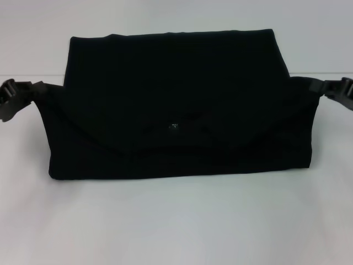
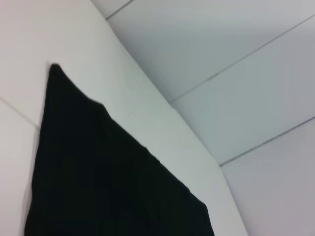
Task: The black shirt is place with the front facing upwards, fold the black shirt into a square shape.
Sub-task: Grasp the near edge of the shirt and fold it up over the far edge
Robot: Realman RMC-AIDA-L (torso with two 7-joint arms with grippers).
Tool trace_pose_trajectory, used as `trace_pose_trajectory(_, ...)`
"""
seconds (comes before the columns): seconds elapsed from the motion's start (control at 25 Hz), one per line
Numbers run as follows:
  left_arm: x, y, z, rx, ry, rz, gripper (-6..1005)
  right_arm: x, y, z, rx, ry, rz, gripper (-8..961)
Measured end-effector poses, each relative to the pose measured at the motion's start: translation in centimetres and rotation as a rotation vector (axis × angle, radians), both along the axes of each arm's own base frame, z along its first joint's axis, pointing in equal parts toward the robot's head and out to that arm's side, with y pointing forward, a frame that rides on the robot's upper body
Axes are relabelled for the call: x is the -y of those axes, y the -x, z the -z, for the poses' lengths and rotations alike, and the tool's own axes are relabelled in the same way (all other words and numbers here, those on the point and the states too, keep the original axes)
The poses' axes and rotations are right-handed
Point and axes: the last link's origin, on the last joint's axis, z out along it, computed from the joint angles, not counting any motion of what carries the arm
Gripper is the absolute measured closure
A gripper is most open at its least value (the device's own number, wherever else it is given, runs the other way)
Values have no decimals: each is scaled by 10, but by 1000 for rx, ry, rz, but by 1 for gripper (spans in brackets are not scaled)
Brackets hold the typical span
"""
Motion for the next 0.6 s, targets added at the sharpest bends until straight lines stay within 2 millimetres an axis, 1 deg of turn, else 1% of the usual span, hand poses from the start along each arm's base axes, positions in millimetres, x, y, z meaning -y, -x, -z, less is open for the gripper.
trace_pose_trajectory(0.08,-6,-1,5,-16,-23,-9,949,-3,-1,7,19,-38,9,929)
trace_pose_trajectory(0.16,-11,-2,6,-24,-55,-19,949,-8,-1,10,33,-84,15,929)
trace_pose_trajectory(0.32,-22,-7,2,-15,-131,-20,949,-16,1,6,40,-148,19,928)
trace_pose_trajectory(0.44,-30,-13,2,-30,-154,-12,949,-22,3,5,58,-170,25,927)
trace_pose_trajectory(0.6,-39,-16,12,-83,-164,-23,950,-30,4,15,107,-188,50,926)
